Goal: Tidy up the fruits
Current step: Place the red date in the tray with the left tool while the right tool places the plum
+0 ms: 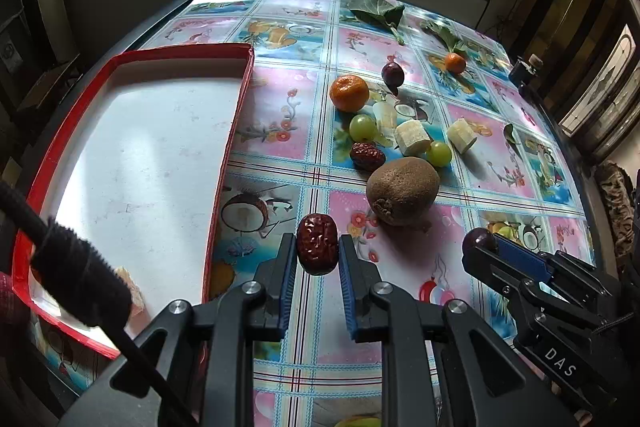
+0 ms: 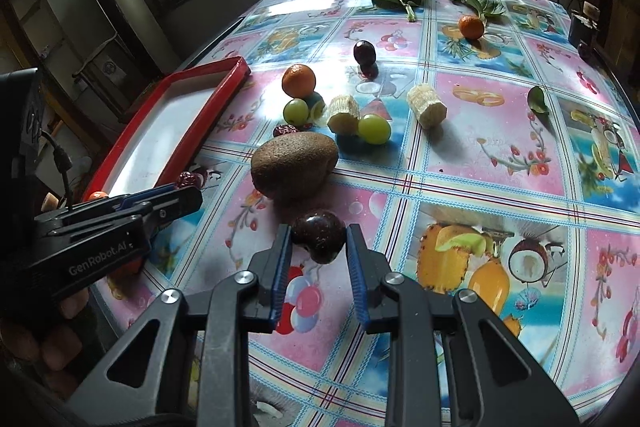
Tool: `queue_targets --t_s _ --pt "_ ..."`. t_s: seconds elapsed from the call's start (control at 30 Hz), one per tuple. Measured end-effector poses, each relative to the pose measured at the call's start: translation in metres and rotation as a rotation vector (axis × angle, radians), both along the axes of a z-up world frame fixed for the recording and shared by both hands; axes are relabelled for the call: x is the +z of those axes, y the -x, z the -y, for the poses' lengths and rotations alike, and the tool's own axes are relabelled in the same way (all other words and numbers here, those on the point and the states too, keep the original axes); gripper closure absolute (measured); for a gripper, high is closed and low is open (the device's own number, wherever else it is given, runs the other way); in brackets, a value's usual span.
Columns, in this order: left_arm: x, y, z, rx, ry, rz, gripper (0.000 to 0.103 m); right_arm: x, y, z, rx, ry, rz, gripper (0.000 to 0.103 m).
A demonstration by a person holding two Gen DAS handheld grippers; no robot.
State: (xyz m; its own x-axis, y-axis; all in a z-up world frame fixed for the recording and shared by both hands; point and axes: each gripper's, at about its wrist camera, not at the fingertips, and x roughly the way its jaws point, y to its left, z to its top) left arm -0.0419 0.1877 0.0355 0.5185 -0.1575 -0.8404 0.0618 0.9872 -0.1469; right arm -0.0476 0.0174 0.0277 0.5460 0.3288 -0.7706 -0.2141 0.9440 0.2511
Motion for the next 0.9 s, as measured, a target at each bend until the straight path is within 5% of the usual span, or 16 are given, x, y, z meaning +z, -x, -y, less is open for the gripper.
queue_targets --t_s 0.5,0.9 --pt "0.012 0.015 -0.015 0.032 -0.014 0.047 0.083 0.008 0.007 -0.019 0.029 0.005 0.006 0.074" --pt "0.023 0.020 -0.023 0.112 -0.114 0.111 0.083 0.010 0.011 -0.026 0.039 0.007 0.006 0.074"
